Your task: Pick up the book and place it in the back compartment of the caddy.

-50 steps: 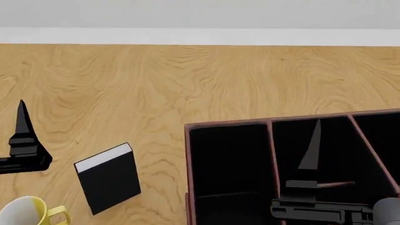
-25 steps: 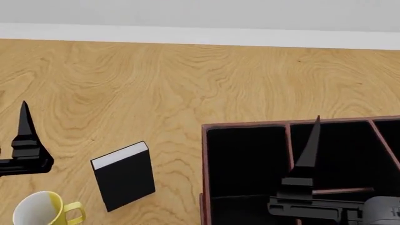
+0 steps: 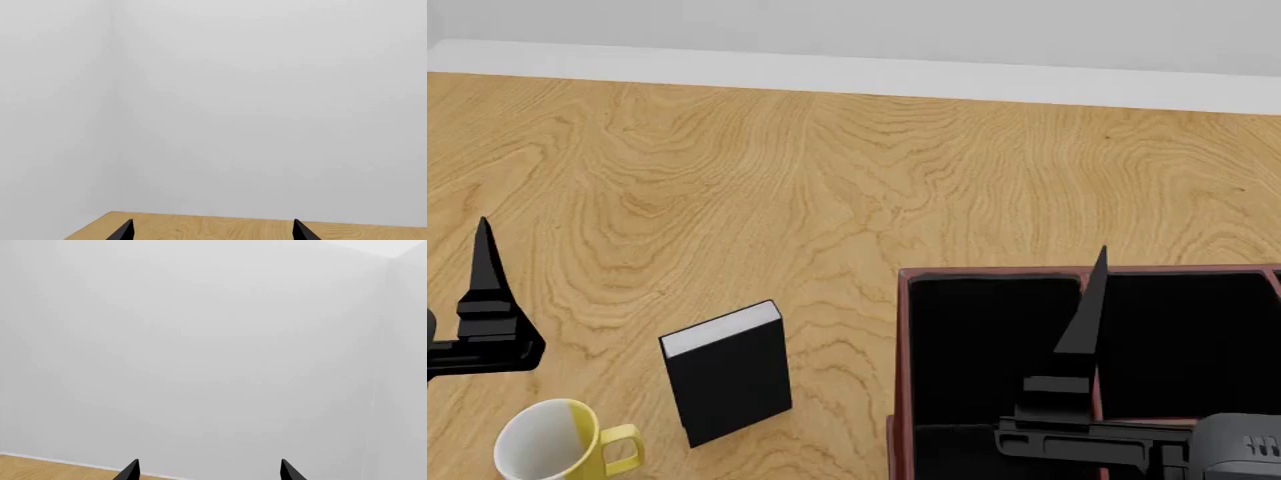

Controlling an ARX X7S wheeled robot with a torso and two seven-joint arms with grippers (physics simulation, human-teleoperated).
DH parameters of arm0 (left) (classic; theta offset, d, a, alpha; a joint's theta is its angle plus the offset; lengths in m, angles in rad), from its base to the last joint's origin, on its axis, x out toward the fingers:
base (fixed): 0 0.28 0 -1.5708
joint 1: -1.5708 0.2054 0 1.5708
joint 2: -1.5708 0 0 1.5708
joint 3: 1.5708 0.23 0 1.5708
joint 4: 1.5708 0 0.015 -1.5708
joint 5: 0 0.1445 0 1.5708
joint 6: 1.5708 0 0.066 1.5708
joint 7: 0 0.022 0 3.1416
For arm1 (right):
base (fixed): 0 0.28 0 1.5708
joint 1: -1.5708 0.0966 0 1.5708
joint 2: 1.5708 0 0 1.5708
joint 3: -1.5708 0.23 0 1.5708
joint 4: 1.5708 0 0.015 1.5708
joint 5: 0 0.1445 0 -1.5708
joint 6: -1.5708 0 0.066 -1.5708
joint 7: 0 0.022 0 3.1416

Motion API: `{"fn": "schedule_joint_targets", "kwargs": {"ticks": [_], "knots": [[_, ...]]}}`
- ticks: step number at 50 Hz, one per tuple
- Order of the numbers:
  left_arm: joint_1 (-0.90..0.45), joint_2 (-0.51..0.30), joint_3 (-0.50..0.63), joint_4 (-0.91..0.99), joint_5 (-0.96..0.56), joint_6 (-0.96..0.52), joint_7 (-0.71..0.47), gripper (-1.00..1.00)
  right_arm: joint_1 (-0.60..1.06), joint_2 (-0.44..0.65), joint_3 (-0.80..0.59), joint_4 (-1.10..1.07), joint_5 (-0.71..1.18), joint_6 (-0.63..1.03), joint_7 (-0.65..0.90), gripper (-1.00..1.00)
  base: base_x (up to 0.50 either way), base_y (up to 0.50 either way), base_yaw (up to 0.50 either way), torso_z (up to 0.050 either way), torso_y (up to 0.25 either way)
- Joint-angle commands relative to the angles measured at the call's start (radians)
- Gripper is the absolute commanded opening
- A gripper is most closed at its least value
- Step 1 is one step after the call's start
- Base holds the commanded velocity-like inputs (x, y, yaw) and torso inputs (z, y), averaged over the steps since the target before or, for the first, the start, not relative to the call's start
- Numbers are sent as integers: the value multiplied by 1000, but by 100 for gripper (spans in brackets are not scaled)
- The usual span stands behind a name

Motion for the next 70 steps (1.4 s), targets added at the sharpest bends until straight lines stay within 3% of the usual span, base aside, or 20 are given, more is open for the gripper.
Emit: {"fn": "schedule_joint_targets", "kwargs": {"ticks": [1,4,9,12,40,62,70], "knots": [[1,-4,4,6,-3,-1,-3,100,-9,6,16,-27,15,-6,4,100,0,0,0,0,0],[7,-4,10,31,-3,-11,-9,100,-6,23,25,-76,25,40,25,100,0,0,0,0,0],[16,-9,18,58,-3,-15,-9,100,-11,277,-74,-83,226,-68,324,100,0,0,0,0,0],[16,-12,17,62,-4,-15,-9,100,-19,340,-108,-81,263,-146,344,100,0,0,0,0,0],[11,-21,16,60,-18,-18,-18,100,-20,377,-145,-48,290,-214,384,100,76,-495,0,0,0],[10,-28,11,72,-32,-23,-28,100,-14,468,-196,-72,298,-263,468,100,3,-7,0,0,0],[10,-30,14,71,-34,-22,-29,100,-15,482,-208,-68,302,-287,475,100,495,44,0,0,0]]}}
